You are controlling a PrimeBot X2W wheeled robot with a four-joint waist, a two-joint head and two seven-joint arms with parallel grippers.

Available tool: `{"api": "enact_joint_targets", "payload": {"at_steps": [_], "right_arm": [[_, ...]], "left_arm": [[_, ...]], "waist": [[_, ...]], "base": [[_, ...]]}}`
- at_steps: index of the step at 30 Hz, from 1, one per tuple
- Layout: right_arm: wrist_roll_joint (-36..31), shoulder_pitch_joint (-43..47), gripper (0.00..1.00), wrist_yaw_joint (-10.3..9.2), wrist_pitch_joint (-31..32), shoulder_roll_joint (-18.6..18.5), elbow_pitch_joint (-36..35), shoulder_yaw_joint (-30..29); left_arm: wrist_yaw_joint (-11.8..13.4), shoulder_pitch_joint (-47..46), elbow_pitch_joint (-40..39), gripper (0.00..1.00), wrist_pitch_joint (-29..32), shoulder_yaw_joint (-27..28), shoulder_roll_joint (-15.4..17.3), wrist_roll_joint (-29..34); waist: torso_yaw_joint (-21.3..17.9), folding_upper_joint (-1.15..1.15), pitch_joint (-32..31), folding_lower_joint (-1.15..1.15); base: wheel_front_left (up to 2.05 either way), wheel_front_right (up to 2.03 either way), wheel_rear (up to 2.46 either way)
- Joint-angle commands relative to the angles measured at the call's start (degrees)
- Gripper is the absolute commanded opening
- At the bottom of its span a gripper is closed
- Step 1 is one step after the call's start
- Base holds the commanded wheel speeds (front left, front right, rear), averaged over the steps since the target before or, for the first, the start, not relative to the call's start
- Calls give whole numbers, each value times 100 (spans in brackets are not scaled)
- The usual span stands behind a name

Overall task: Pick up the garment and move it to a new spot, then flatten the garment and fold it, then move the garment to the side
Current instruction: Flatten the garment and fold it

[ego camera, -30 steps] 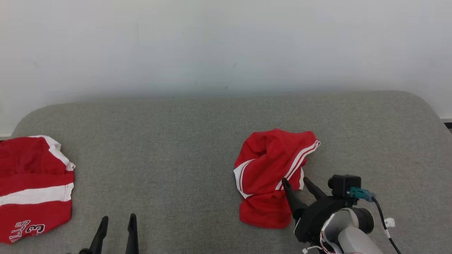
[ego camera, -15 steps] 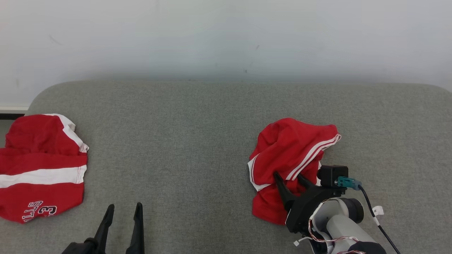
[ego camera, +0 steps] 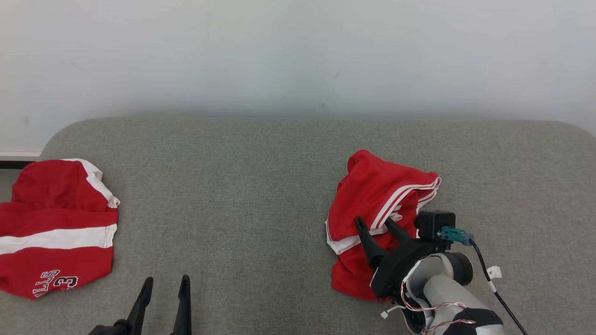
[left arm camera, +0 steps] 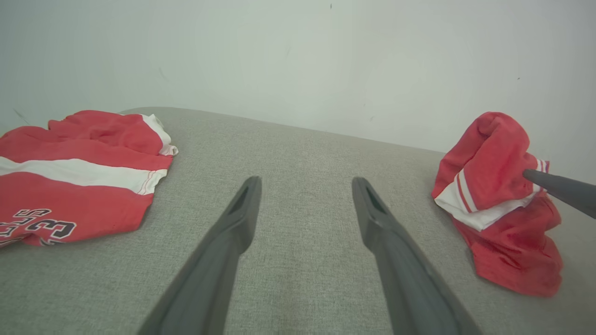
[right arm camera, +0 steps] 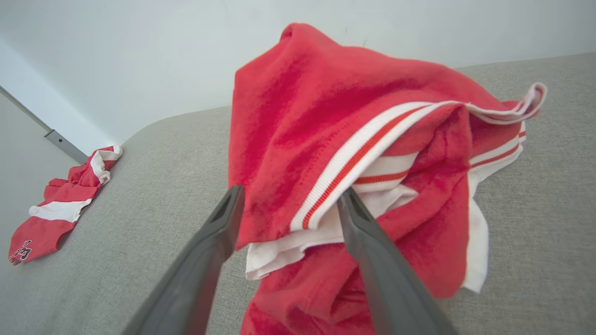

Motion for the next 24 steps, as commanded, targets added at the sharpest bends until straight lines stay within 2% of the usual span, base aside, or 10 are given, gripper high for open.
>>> {"api": "enact_joint_targets", "payload": {"at_steps": [1,10,11,12,13,19,24], "right_arm": [[85,-92,100,-14,-52,-6,55,36],[603,-450,100,-14,-104,-6,542,222],[688,-476,96,-14,-96,-5,585,255],[730,-513,26,-14,-107,-6,626,311],[755,-563,2,-14,-156,-5,649,361],[967,-771,0,-14,-309,-6,510,717],[1452,-1097,0,-14,-224,-6,-35,1092]], "left_arm": [[-6,43,18,100,-5,-3,-5,55],[-50,25,115,100,-5,-56,-4,82],[-53,16,123,100,-5,-60,-5,84],[-58,7,131,100,-5,-64,-5,89],[-62,-4,140,100,-5,-65,-5,92],[-72,-27,157,100,-5,0,-5,67],[-63,-7,105,100,-5,91,-5,28]], "waist": [[14,0,-4,0],[185,0,12,0],[207,0,12,0],[229,0,13,0],[251,0,12,0],[267,0,20,0],[163,0,42,0]], "base": [[0,0,0],[0,0,0],[0,0,0],[0,0,0],[0,0,0],[0,0,0],[0,0,0]]}}
